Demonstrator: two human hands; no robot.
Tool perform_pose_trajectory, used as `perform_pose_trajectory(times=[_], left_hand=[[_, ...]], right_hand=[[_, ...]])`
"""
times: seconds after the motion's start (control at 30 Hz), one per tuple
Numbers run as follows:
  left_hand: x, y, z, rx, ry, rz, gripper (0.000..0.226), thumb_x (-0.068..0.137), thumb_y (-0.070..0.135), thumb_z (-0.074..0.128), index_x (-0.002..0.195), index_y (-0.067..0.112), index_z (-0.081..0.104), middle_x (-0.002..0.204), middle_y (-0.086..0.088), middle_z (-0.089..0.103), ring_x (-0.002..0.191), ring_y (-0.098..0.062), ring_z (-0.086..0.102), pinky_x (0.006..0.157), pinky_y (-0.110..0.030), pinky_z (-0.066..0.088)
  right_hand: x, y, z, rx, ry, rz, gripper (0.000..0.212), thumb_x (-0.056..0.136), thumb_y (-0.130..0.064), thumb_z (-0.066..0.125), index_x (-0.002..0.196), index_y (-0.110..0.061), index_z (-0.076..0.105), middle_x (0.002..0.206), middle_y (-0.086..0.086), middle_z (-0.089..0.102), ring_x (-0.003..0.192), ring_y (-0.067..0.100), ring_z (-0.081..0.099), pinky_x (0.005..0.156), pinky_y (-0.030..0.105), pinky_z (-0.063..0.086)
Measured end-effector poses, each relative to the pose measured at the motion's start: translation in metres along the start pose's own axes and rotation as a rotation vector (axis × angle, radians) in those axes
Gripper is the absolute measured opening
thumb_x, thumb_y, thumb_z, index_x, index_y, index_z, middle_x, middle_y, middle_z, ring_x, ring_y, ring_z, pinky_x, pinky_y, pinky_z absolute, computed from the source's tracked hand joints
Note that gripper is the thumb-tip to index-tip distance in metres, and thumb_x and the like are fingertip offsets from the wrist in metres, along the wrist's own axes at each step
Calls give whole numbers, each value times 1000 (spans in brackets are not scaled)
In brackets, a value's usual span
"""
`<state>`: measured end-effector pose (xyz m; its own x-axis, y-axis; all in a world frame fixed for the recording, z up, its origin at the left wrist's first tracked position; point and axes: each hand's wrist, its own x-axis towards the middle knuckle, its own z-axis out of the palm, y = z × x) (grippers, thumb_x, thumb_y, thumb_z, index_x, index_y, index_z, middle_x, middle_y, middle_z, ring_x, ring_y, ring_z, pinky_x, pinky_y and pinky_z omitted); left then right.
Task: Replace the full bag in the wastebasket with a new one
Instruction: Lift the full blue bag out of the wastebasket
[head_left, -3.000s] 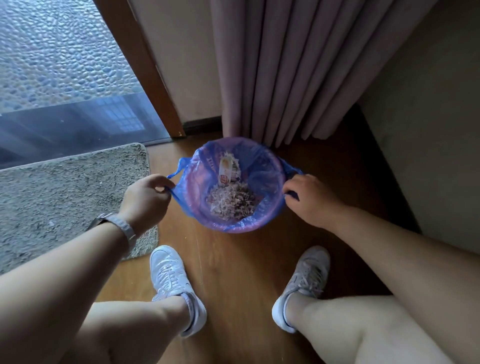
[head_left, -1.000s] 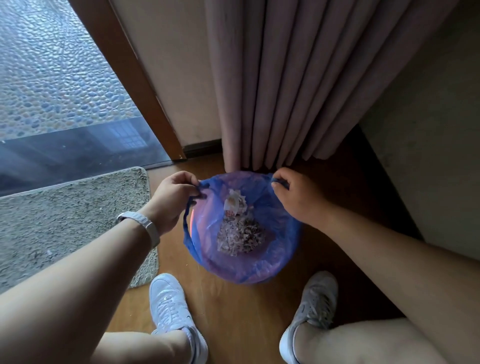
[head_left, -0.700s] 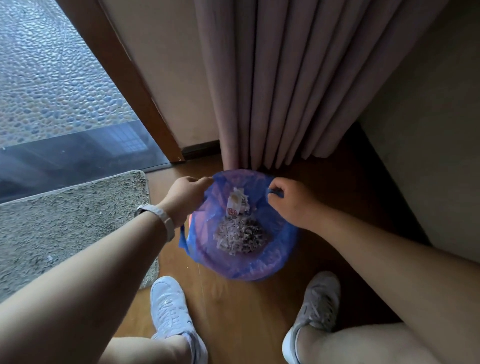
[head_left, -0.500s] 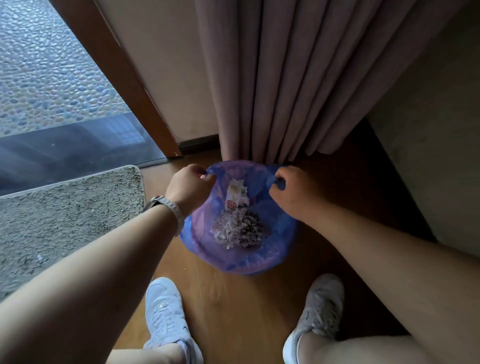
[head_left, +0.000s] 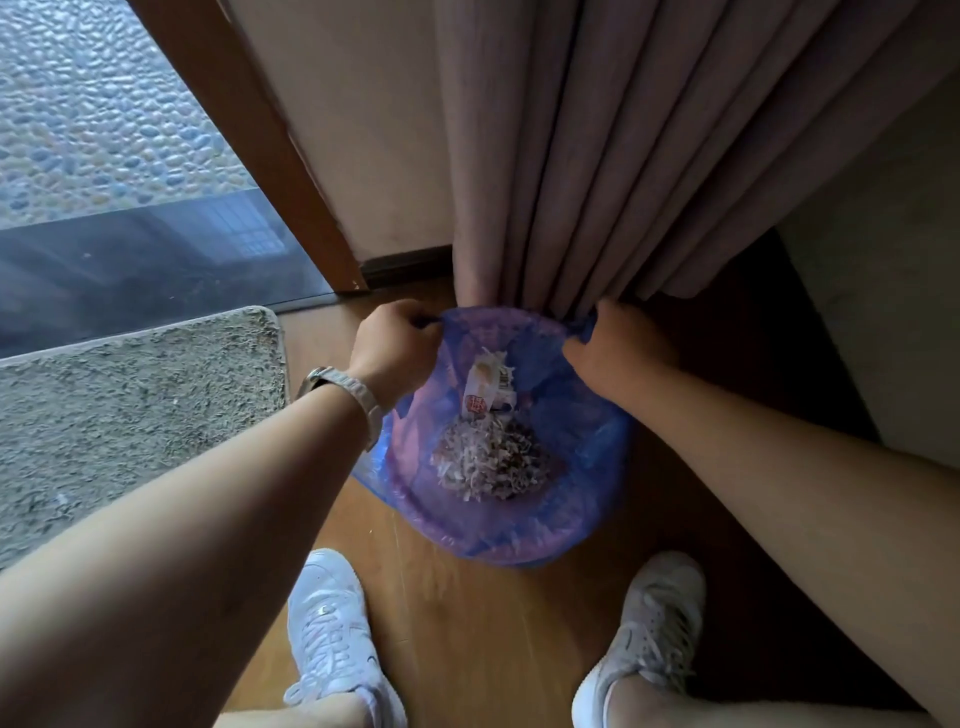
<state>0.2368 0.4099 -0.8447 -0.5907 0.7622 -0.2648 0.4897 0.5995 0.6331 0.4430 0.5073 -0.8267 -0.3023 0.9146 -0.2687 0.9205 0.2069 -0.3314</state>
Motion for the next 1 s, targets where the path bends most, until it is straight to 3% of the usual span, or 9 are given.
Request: perform_pose_trajectory(times=[0.1,0.2,0.37,0.43,0.53,0.63,0.7,0.83,1.0], left_hand=[[-1,2,-3,-148,-14,49,10,86,15,64,90,18,72,80,-2,68,68,-14,57,61,-20,41],[-6,9,-9,-259,-33,92,14,84,5,65,87,18,70,73,9,62,62,-1,52,60,-11,41],[-11,10,-19,-435,-25,54,32,82,-4,61,75,27,63,74,6,62,72,-15,57,72,-29,47],[-19,8,-21,-369,-6,59,29,82,-2,61,80,27,63,78,4,64,74,-16,57,72,-28,47],[-40,2,-33,-54,-15,96,24,82,6,59,99,20,66,92,-3,68,81,-22,60,75,-28,46],[-61,-8,-53,384,-156,66,25,81,20,62,106,15,67,100,-13,70,95,-34,63,80,-34,48],[-77,-13,-64,537,-264,14,25,82,24,63,100,7,68,99,-19,69,96,-38,63,77,-33,48],[-104,-21,-77,535,-265,-46,15,79,21,58,77,7,64,79,-18,66,82,-38,64,62,-29,40],[-138,-6,-97,300,-46,20,12,80,17,60,77,9,68,72,-14,65,73,-32,62,60,-30,41]], right_hand=[[3,6,-6,76,-11,96,28,87,-24,60,106,-4,62,113,20,64,103,37,60,73,28,38],[-3,7,-14,156,51,64,12,88,-19,57,91,-8,60,98,14,64,91,33,59,67,29,36],[-22,2,-28,301,90,-65,4,86,-15,54,82,-13,52,88,3,54,78,22,52,66,29,35],[-28,3,-31,310,101,-115,5,84,-14,56,80,-12,53,94,3,50,82,23,52,70,30,39],[-45,5,-39,239,104,-157,6,82,-14,60,87,-12,58,100,7,47,89,28,53,78,33,43],[-72,8,-49,93,20,-78,41,76,-16,67,115,-15,53,123,15,48,113,34,49,95,36,41],[-90,10,-53,-17,-84,14,49,79,-17,66,124,-14,46,132,16,47,120,35,48,97,36,40],[-120,21,-53,-160,-255,104,39,92,-22,57,127,-7,50,133,18,53,118,34,54,86,30,43],[-142,18,-72,89,-168,68,18,87,-20,60,102,-9,59,109,15,62,93,30,59,71,26,37]])
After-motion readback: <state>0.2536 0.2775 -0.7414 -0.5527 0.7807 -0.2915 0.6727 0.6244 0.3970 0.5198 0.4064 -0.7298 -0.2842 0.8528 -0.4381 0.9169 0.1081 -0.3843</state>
